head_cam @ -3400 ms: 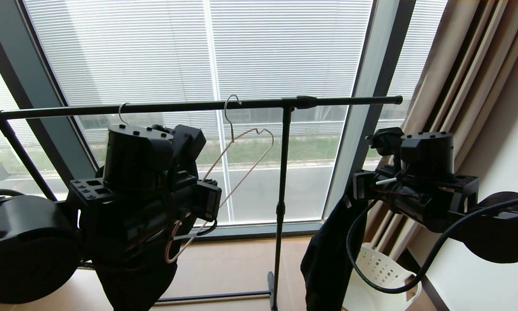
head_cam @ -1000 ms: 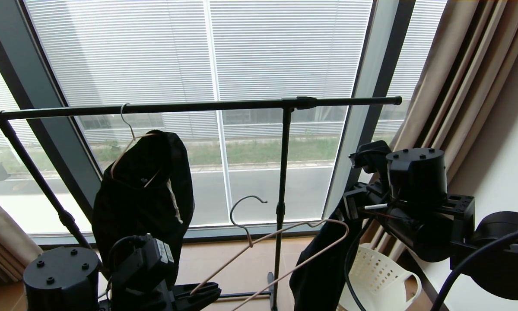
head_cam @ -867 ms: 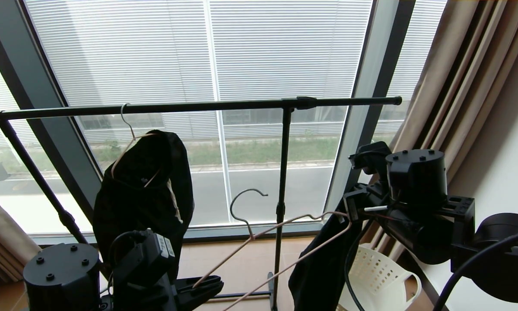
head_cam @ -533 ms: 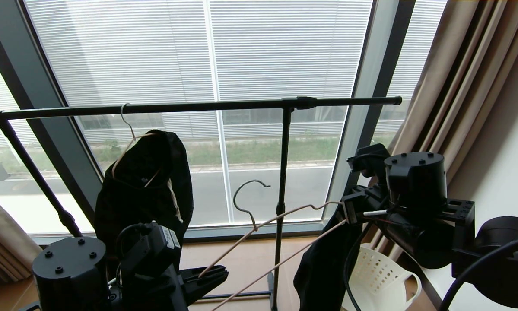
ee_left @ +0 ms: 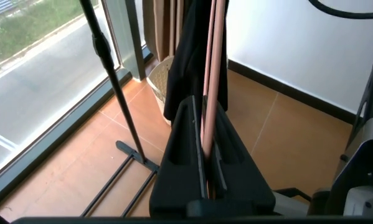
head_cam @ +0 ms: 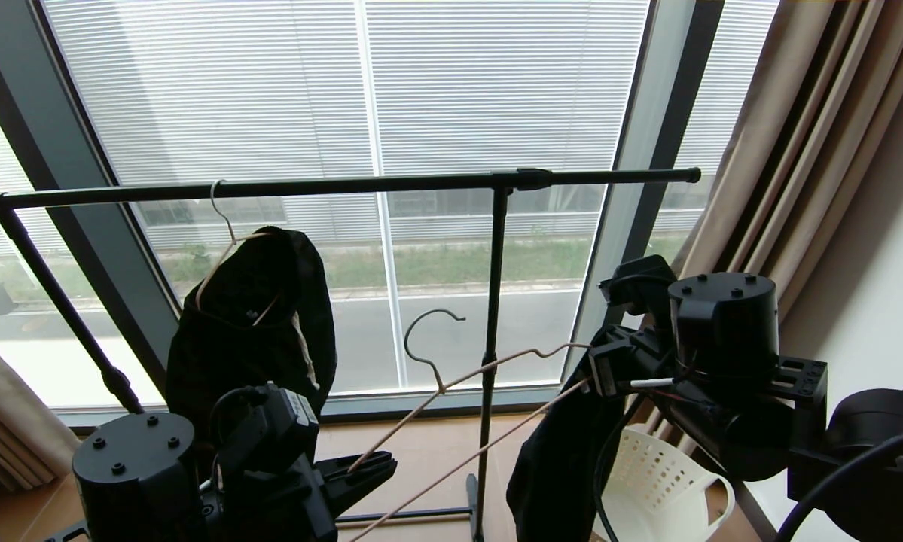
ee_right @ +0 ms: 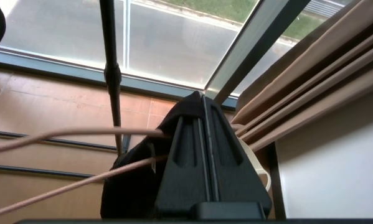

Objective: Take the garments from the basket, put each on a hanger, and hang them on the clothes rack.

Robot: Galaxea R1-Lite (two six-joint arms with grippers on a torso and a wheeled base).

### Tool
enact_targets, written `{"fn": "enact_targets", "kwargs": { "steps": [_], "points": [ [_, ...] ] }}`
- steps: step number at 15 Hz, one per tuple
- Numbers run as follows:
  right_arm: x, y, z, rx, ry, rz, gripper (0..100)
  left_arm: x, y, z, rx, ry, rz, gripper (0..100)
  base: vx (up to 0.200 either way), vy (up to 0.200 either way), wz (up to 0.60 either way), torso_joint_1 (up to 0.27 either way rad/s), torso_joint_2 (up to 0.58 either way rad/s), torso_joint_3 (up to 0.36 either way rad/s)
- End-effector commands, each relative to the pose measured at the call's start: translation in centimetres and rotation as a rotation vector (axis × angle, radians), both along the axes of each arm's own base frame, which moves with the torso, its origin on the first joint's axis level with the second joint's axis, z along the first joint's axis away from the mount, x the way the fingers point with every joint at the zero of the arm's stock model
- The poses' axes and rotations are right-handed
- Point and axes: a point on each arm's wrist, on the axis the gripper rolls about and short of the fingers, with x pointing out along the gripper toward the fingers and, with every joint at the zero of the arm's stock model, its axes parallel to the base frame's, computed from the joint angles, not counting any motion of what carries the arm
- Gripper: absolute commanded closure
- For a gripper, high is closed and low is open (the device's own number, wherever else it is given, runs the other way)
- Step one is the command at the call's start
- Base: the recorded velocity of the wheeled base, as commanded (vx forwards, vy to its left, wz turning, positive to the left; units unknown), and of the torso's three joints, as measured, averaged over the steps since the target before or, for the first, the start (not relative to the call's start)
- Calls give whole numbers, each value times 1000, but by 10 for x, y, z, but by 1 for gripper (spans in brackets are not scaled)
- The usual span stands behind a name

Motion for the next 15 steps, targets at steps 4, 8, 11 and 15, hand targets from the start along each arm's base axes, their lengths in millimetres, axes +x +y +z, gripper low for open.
{"fn": "enact_targets", "kwargs": {
  "steps": [4, 8, 11, 15],
  "points": [
    [-7, 8, -4, -8, 13, 37, 100, 0, 0, -5, 13, 20, 0, 100, 0, 0, 0, 0, 0, 0],
    [-17, 16, -2, -5, 9, 78, 100, 1, 1, -5, 13, 17, 7, 100, 0, 0, 0, 0, 0, 0],
    [-30, 24, 0, 0, 2, 127, 100, 5, 3, -6, 12, 18, 25, 100, 0, 0, 0, 0, 0, 0],
    [-47, 33, 8, 16, -16, 190, 100, 7, 1, -9, 12, 14, 24, 100, 0, 0, 0, 0, 0, 0]
  ]
}}
